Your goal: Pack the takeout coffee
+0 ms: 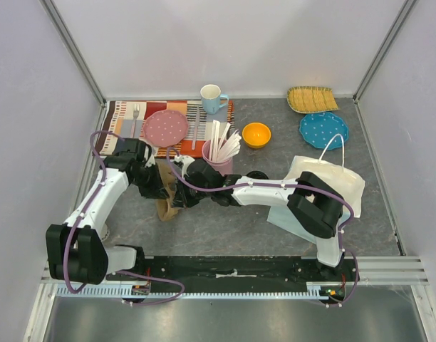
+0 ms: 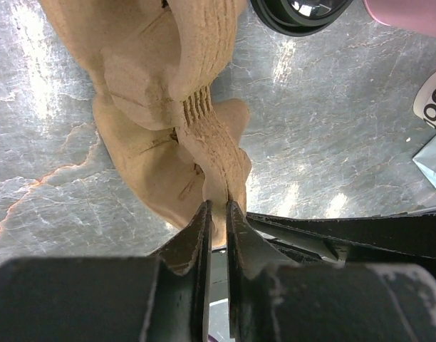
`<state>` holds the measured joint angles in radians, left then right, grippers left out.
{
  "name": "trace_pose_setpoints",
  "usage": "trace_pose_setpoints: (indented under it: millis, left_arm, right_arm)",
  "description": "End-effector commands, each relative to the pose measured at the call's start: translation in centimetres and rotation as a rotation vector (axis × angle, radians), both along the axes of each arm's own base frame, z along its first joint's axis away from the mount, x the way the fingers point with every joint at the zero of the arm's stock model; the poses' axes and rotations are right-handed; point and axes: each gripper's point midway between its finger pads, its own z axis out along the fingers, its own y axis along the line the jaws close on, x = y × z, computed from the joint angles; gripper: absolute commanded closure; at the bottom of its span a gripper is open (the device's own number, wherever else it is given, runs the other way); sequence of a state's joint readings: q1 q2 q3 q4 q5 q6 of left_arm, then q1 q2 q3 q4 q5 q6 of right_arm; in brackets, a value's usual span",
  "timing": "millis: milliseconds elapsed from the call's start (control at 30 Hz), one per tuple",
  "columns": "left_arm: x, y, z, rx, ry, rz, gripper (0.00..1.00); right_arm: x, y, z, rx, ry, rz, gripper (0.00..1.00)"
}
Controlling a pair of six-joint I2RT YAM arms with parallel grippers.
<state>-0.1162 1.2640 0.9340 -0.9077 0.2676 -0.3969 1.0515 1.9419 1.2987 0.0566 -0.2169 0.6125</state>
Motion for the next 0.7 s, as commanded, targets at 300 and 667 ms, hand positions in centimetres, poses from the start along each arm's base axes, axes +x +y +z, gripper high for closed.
trace_pose_setpoints:
  millis: [300,667]
  left_arm:
    - [-1.8,3.0,0.1,0.111,0.083,0.049,0.71]
    - [-1.3,0.4,2.0,-0.037,0.023,0.007,0.60]
  right_arm:
    - [-0.5,-5.2,-7.9,-0.287,0.052,-0.035,1.00]
    - [-0.3,-5.1,-7.7,-0.281,0.051,-0.039,1.00]
